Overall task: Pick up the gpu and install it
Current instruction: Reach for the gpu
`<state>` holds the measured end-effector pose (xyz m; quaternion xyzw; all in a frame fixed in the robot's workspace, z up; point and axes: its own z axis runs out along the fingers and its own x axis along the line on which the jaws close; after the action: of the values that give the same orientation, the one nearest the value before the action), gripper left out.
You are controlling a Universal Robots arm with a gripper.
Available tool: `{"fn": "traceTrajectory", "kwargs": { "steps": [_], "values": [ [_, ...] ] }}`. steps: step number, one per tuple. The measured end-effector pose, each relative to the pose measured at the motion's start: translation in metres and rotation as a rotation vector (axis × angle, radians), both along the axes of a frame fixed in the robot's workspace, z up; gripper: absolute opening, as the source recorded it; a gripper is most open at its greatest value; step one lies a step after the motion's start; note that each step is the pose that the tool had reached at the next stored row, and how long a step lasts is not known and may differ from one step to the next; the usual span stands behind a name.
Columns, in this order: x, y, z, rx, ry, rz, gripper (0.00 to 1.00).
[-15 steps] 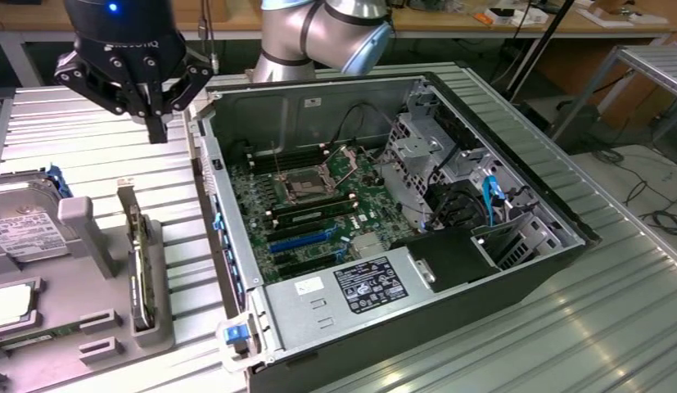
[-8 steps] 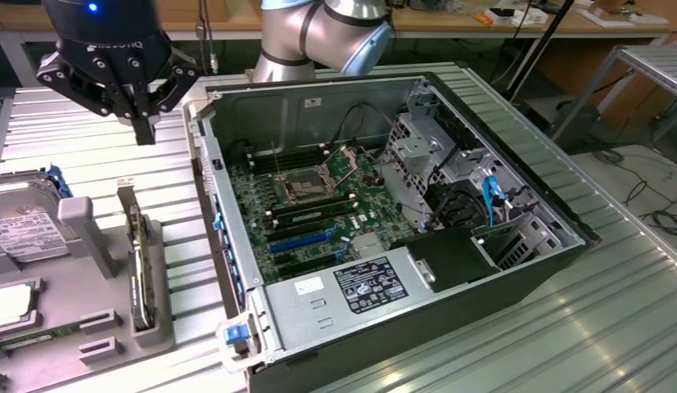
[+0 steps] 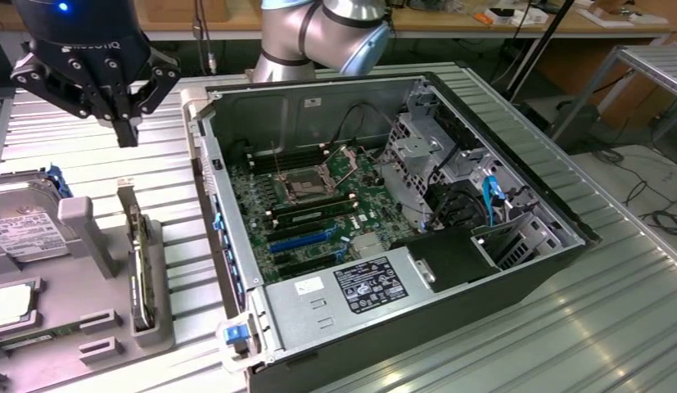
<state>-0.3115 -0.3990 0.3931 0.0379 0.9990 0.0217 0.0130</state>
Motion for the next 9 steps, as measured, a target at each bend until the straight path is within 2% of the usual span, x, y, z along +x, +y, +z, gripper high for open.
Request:
{"fn": "traceTrajectory", "kwargs": {
  "steps": [9],
  "values": [
    [-0.017,-0.0009,-0.0001,0.0,0.0,0.0,0.11]
  ]
}}
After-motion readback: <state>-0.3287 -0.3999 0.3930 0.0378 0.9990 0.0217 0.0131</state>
